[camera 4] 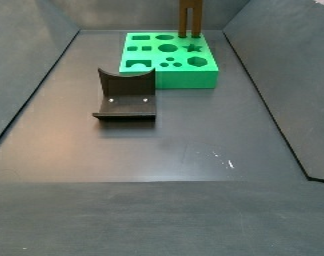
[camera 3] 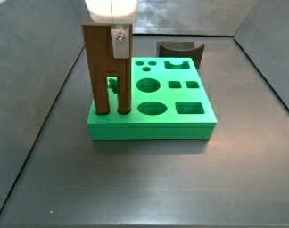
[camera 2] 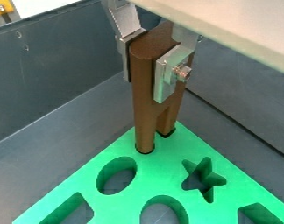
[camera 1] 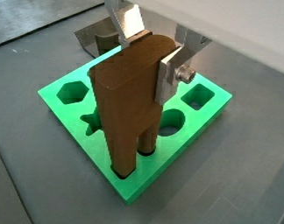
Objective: Insert the square-circle object.
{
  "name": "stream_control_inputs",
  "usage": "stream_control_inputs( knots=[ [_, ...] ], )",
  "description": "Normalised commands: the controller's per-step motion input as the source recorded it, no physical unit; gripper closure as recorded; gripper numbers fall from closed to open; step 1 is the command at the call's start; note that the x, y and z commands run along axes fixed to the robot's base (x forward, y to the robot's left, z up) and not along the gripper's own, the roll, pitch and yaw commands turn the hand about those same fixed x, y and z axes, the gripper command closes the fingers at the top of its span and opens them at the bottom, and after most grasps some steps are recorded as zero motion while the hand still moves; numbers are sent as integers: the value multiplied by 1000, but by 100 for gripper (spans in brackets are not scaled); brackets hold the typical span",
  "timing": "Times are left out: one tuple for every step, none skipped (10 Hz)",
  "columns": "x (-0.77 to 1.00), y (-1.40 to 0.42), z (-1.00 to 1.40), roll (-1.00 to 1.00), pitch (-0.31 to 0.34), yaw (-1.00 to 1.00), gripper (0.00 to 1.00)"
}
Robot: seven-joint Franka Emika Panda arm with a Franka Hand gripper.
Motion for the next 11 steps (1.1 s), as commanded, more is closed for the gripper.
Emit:
stream_control_inputs(
  knots=[
    [26, 0, -314, 0, 0, -111, 100],
    [0, 0, -429, 0, -19, -31, 100],
    [134, 0, -511, -17, -27, -83, 100],
    [163, 0, -591, 0, -51, -174, 100],
    [0, -17, -666, 150, -66, -246, 100],
    [-20, -86, -691, 299, -77, -240, 100],
    [-49, -69, -686, 301, -96, -126, 100],
    [-43, 0, -634, 29, -171, 0, 100],
    [-80, 114, -477, -181, -211, 0, 100],
    [-140, 69, -206, -161, -214, 0, 100],
    [0, 26, 0, -20, -3, 0, 100]
  ],
)
